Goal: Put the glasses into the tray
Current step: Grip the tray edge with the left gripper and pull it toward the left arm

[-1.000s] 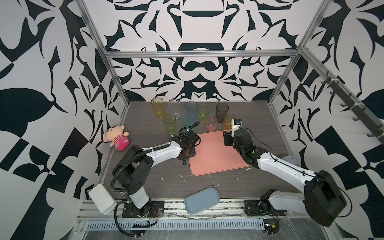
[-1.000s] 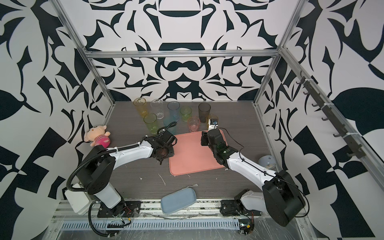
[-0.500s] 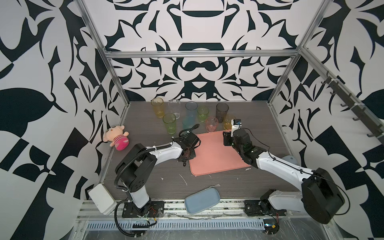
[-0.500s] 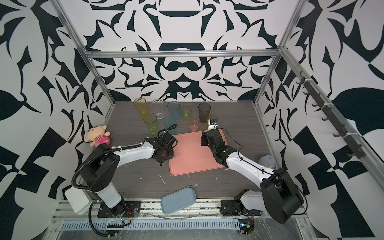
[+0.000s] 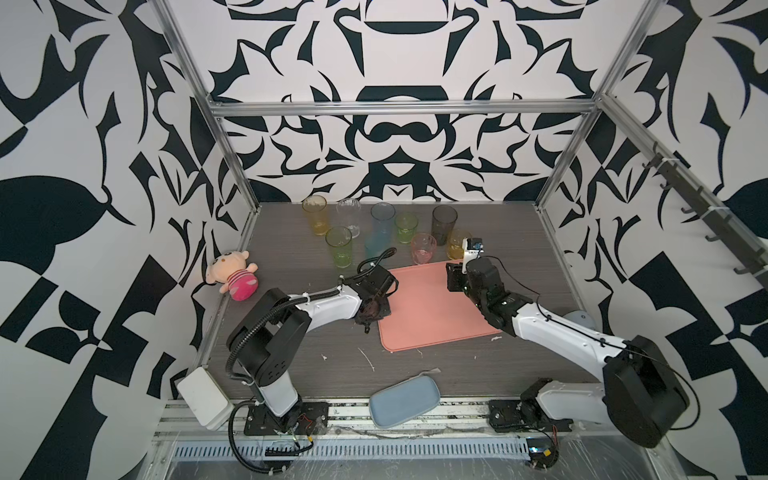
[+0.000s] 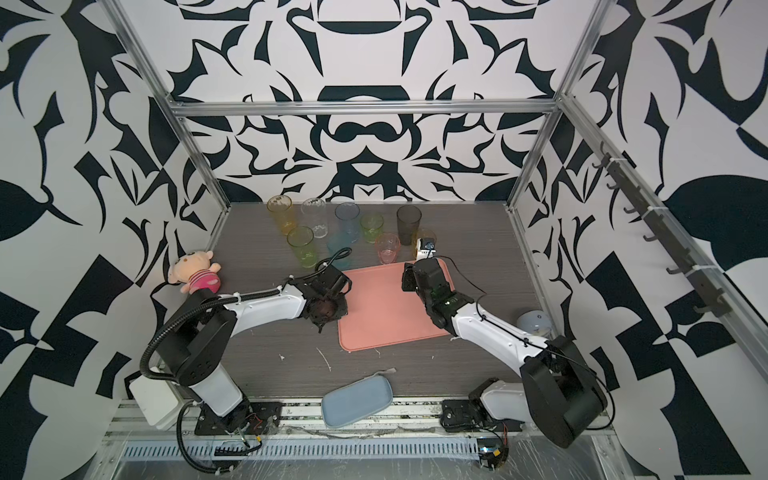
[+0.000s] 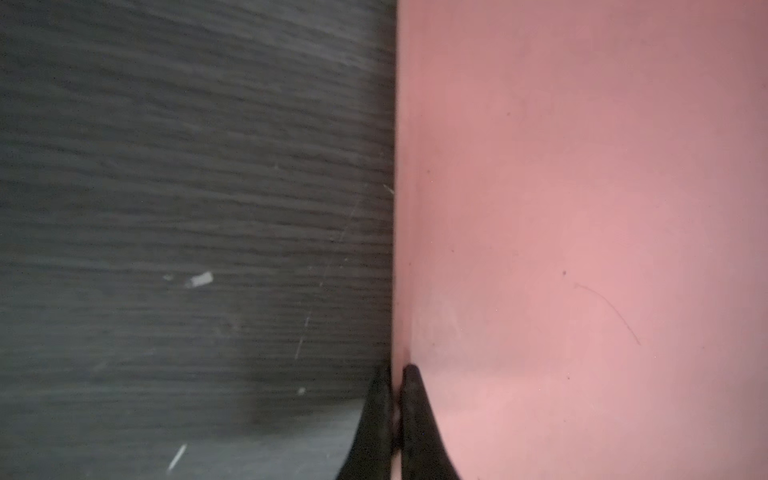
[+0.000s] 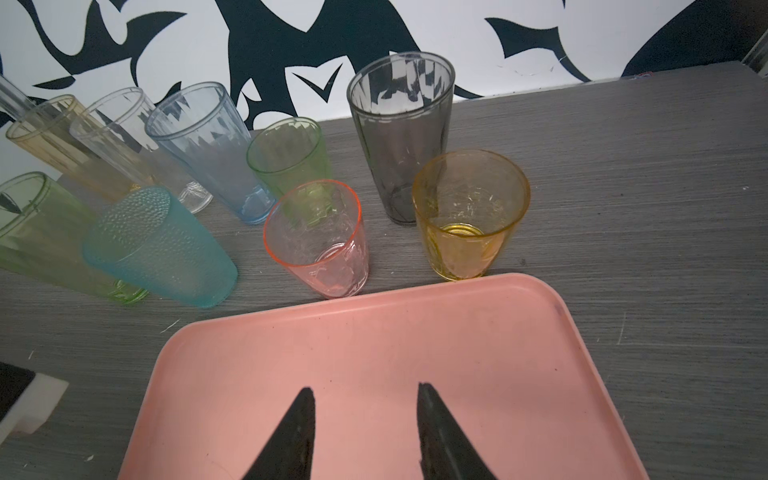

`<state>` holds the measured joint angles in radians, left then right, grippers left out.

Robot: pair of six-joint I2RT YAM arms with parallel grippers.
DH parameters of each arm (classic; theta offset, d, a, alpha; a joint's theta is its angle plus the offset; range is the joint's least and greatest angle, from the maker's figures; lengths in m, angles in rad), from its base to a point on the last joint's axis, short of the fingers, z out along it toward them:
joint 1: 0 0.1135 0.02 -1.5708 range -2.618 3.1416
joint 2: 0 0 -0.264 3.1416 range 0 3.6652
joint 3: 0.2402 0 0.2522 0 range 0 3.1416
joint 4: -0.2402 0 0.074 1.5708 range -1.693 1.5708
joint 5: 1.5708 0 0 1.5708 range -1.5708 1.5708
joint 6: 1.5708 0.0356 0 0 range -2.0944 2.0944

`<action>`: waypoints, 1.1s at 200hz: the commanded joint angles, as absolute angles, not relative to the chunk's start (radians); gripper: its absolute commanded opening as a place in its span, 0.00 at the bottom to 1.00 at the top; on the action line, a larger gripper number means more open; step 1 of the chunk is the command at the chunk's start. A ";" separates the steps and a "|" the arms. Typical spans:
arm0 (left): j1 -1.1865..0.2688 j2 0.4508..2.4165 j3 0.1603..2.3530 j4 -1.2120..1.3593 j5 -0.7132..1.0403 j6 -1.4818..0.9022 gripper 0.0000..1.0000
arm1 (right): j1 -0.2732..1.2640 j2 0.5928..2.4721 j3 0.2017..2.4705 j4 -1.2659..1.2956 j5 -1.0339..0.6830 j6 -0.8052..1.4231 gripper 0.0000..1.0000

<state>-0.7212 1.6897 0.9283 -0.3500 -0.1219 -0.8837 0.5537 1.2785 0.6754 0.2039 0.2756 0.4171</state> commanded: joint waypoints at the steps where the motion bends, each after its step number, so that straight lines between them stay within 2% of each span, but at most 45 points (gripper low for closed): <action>1: -0.670 1.648 0.878 -0.406 -0.081 -0.801 0.03 | 0.553 1.287 0.696 0.226 0.298 0.411 0.43; 66: -0.537 1.540 0.815 -0.479 0.039 -0.649 0.00 | 0.553 1.287 0.694 0.229 0.306 0.409 0.43; 132: -0.492 1.534 0.835 -0.551 0.038 -0.498 0.00 | 0.553 1.292 0.690 0.236 0.306 0.407 0.43; 220: -0.412 1.561 0.852 -0.571 -0.020 -0.461 0.00 | 0.553 1.295 0.689 0.239 0.310 0.403 0.43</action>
